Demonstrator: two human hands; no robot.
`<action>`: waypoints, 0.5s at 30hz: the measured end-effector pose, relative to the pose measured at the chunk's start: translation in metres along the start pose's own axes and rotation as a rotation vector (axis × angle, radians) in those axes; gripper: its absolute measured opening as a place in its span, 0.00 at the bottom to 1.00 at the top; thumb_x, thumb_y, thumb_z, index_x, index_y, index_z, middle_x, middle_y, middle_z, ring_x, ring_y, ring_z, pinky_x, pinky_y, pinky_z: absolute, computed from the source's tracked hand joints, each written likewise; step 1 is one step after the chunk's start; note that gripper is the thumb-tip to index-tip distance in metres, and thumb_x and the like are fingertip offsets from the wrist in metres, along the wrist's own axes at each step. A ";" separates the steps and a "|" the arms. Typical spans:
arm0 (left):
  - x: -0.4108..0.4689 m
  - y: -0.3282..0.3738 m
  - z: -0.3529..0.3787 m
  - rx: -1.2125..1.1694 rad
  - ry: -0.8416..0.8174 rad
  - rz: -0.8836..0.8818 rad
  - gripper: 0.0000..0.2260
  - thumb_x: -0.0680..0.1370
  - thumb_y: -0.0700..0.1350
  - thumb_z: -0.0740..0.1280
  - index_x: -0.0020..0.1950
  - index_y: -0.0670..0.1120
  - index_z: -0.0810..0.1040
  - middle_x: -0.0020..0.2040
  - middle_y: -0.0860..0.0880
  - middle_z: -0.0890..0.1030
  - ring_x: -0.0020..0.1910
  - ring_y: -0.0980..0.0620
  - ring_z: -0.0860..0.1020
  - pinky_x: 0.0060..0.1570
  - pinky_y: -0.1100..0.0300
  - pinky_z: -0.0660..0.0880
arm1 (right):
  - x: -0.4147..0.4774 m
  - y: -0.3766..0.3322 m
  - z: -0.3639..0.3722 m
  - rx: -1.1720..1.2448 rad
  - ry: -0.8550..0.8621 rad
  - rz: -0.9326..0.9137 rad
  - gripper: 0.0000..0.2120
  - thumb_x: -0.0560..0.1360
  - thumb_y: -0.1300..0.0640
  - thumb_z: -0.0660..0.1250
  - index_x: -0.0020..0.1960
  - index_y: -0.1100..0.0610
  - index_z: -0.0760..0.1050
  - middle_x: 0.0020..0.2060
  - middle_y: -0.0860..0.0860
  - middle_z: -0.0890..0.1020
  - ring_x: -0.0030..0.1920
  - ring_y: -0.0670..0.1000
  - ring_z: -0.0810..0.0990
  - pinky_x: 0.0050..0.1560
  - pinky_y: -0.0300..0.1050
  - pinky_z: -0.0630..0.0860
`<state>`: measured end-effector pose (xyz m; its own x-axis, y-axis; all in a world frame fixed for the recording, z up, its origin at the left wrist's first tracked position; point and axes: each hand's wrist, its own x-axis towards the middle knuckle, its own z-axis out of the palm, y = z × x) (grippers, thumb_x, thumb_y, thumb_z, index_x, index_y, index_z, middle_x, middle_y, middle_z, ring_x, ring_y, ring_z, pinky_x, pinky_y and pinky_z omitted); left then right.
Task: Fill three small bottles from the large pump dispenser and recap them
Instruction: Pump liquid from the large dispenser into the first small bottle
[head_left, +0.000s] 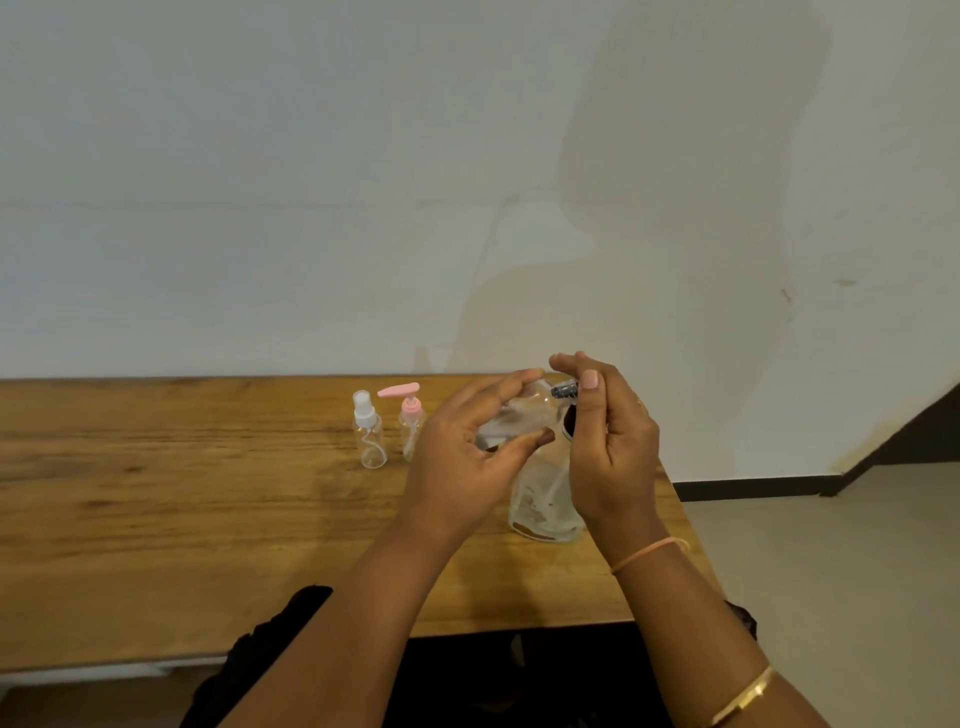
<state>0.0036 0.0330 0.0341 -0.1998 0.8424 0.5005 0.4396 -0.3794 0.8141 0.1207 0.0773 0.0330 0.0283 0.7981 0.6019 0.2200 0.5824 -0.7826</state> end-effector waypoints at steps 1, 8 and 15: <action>0.001 0.001 0.000 0.006 0.004 0.014 0.24 0.69 0.43 0.75 0.61 0.59 0.73 0.54 0.59 0.78 0.56 0.66 0.74 0.53 0.77 0.68 | 0.001 -0.001 -0.001 0.012 0.000 -0.003 0.14 0.80 0.48 0.51 0.54 0.43 0.75 0.52 0.40 0.80 0.63 0.47 0.75 0.61 0.61 0.71; 0.004 0.001 0.001 0.014 0.016 0.008 0.24 0.69 0.43 0.75 0.61 0.59 0.73 0.54 0.58 0.79 0.56 0.67 0.74 0.53 0.77 0.67 | 0.007 0.001 0.000 -0.044 -0.017 -0.018 0.16 0.79 0.47 0.50 0.54 0.47 0.76 0.50 0.36 0.78 0.63 0.46 0.75 0.61 0.61 0.71; -0.001 -0.003 0.001 0.010 0.003 -0.004 0.24 0.69 0.43 0.75 0.61 0.59 0.73 0.54 0.59 0.78 0.56 0.68 0.74 0.53 0.77 0.68 | 0.002 0.003 -0.001 -0.049 -0.042 -0.006 0.17 0.80 0.47 0.50 0.54 0.48 0.76 0.51 0.36 0.79 0.64 0.43 0.74 0.62 0.61 0.70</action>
<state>0.0034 0.0339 0.0312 -0.2044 0.8426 0.4982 0.4474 -0.3722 0.8132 0.1227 0.0806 0.0317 -0.0134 0.8011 0.5983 0.2673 0.5795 -0.7699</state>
